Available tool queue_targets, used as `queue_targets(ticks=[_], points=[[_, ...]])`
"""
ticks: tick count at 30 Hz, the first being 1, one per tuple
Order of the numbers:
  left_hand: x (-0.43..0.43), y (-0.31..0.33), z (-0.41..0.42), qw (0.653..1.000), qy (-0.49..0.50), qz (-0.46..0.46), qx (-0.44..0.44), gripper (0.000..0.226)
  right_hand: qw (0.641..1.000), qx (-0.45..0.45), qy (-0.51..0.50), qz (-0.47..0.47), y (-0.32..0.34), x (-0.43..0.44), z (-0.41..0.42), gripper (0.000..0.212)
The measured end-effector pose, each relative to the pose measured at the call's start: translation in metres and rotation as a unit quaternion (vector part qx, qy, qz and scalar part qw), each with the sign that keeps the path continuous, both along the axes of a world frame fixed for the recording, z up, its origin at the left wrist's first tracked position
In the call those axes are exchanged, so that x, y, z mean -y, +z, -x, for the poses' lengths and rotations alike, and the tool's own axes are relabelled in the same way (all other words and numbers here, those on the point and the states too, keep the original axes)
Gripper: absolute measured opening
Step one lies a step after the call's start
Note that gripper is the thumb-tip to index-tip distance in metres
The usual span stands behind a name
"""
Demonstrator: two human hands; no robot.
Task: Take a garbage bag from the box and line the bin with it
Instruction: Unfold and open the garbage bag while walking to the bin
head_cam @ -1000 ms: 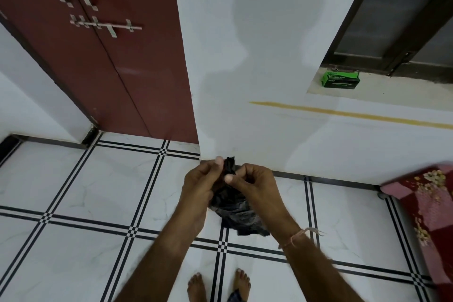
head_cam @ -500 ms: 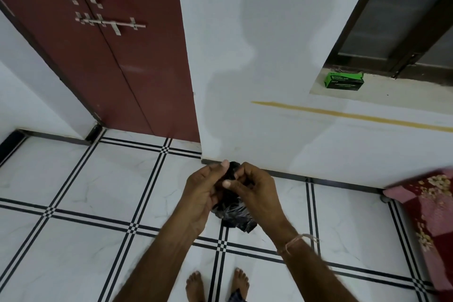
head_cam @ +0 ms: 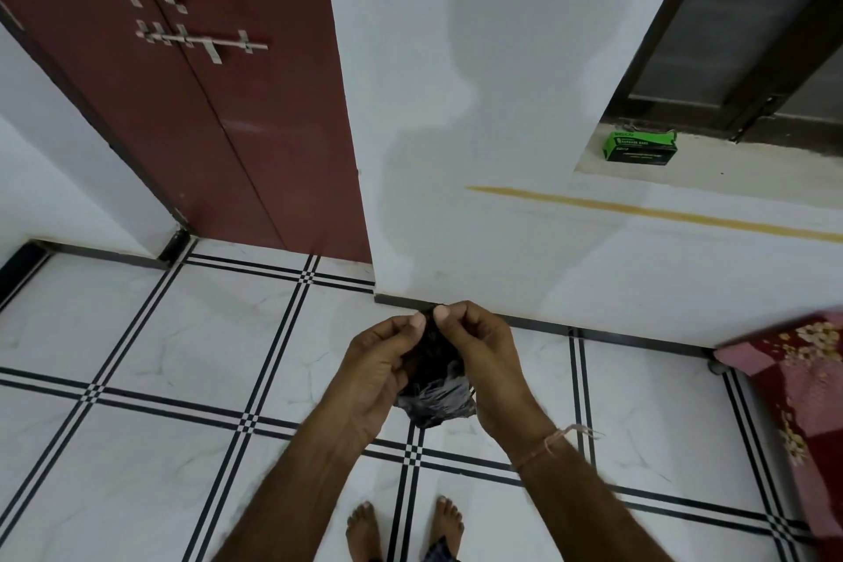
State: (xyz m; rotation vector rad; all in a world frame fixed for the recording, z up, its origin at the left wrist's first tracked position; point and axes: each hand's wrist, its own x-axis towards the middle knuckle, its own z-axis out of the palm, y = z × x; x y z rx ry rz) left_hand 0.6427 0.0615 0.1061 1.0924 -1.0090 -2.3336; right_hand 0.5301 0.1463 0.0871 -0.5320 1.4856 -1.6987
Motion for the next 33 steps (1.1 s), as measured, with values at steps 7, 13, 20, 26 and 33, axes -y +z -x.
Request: queue_targets(ticks=[7,13,20,26,33], points=[[0.014,-0.025,-0.016,0.993,0.075,0.066,0.057,0.021,0.984,0.073,-0.147,-0.074,-0.018,0.003,0.031,0.032],[0.023,-0.034,-0.036,0.933,0.081,0.323,0.135,0.029,0.968,0.068,-0.220,-0.099,-0.027,0.009,0.044,0.026],[0.048,-0.044,-0.054,0.849,-0.023,0.480,0.218,0.018,0.999,-0.046,-0.001,0.007,0.004,0.006,0.051,0.030],[0.036,-0.014,-0.006,0.910,-0.232,0.338,0.065,0.057,0.991,-0.047,0.127,0.001,0.033,0.020,0.066,0.033],[0.037,-0.005,0.001,0.949,-0.239,0.205,-0.010,0.022,0.986,-0.053,0.156,-0.012,0.046,0.026,0.090,0.033]])
